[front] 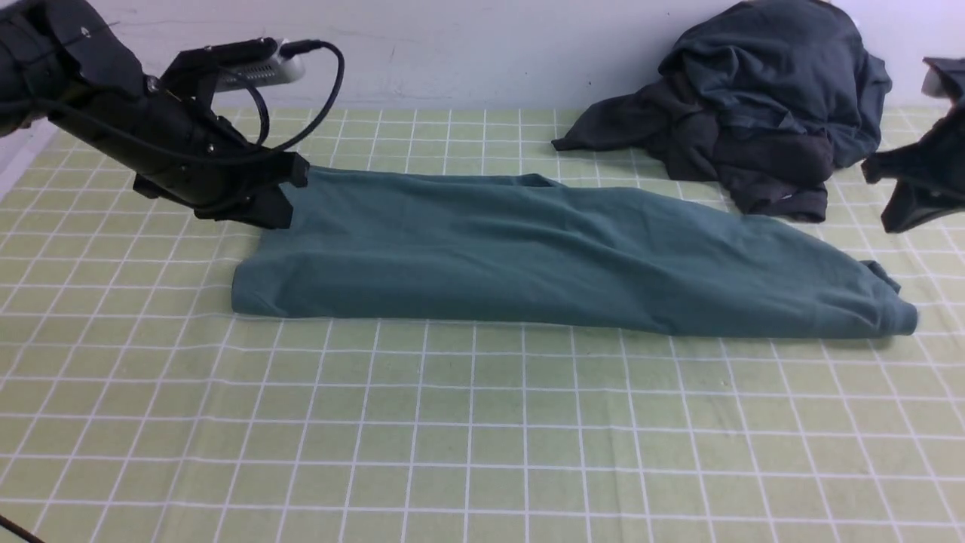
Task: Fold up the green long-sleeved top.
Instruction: Use the right arm to clamp the right edge of the fabric
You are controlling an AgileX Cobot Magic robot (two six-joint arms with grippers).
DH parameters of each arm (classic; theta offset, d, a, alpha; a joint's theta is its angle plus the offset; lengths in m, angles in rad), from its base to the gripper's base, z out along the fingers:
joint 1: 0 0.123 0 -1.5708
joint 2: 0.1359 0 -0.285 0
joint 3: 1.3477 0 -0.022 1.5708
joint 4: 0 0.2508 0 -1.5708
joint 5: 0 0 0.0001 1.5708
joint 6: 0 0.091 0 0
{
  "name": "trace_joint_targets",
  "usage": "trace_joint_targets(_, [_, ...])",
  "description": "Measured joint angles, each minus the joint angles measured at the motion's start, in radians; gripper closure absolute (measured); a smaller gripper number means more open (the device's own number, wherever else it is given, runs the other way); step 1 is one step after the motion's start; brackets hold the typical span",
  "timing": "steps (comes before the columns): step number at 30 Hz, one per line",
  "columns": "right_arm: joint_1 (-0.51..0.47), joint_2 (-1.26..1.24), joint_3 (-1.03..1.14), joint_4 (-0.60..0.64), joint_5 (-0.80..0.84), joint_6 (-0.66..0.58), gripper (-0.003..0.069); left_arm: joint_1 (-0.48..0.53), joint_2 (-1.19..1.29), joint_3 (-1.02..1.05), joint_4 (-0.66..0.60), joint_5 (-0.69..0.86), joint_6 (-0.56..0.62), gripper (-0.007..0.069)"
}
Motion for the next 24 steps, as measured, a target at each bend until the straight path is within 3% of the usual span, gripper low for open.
trace_joint_targets(5, [-0.003, -0.081, 0.108, 0.008, -0.055, -0.003, 0.0664, 0.0, -0.172, 0.0, -0.076, 0.179, 0.1, 0.0566])
trace_joint_targets(11, [-0.009, -0.067, 0.32, -0.01, -0.207, -0.013, 0.0608, 0.0, -0.495, 0.069, -0.136, 0.23, 0.176, 0.0566])
trace_joint_targets(19, [-0.009, -0.053, 0.365, -0.01, -0.311, -0.017, 0.0342, 0.0, -0.925, 0.422, 0.034, 0.085, 0.176, 0.0566])
trace_joint_targets(21, [-0.009, -0.032, 0.365, -0.03, -0.305, 0.086, 0.0231, 0.0, -1.056, 0.642, 0.119, -0.018, 0.145, 0.0566])
trace_joint_targets(24, [-0.012, -0.014, 0.365, -0.058, -0.294, 0.181, 0.0189, 0.0, -1.13, 0.775, 0.162, -0.061, 0.133, 0.0566])
